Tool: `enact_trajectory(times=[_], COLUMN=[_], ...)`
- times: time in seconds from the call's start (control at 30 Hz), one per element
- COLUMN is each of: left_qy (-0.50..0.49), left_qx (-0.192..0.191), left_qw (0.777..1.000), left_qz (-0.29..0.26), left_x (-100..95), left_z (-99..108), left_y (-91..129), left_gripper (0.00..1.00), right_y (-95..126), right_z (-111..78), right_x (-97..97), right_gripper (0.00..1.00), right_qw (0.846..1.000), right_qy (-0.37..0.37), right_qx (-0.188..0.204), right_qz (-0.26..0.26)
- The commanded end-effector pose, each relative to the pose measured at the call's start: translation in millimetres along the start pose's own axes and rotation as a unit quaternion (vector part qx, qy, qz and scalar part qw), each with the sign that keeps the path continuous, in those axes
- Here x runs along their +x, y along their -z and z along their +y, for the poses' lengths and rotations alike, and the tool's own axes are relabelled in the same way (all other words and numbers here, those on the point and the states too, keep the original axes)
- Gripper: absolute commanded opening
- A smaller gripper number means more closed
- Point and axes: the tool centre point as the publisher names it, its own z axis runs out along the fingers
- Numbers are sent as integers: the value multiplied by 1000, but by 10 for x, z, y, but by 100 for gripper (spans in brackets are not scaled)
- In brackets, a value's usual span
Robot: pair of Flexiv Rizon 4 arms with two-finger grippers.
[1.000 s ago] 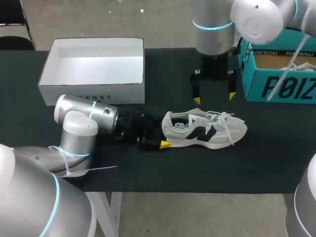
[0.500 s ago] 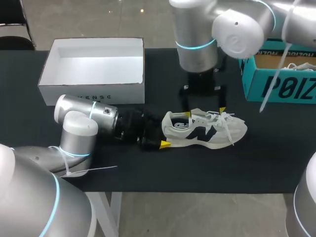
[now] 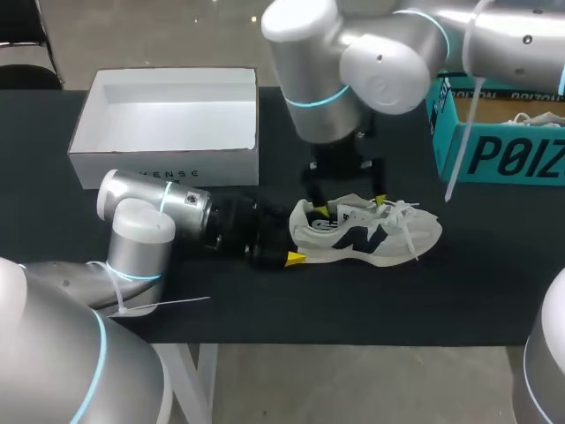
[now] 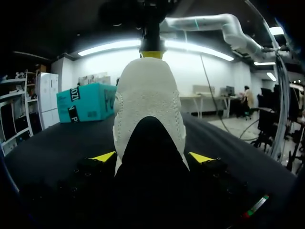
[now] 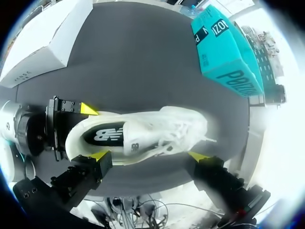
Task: Take the shoe out of the shoebox, open the shoe tongue, remove and reinsert the insole, then place the shoe into the shoebox
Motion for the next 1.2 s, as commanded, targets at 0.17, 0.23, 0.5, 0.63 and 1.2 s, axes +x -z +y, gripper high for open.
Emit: enact_trajectory(times=[0.17,0.23,0.5,0.63,1.2], left_qy=[0,0,0,0,0], left_qx=[0,0,0,0,0], left_qw=[1000,1000,1000,1000,1000], left_qz=[-2,-2,-2,-2,-2], left_x=[34,34,34,34,34], left_z=[85,85,85,85,85], left_y=[-67,-67,-67,-67,-67], left_gripper=[0,0,0,0,0], right_y=[-127,-160,-273,-307,-283], right_z=[67,57,54,66,133], right_x=[136,133,93,84,62], right_gripper=[100,100,100,36,1], right_qw=[1000,1000,999,999,999], right_qy=[0,-1,-5,-4,3], right_qx=[2,1,7,6,-10], right_qz=[-27,-29,-37,-36,-33])
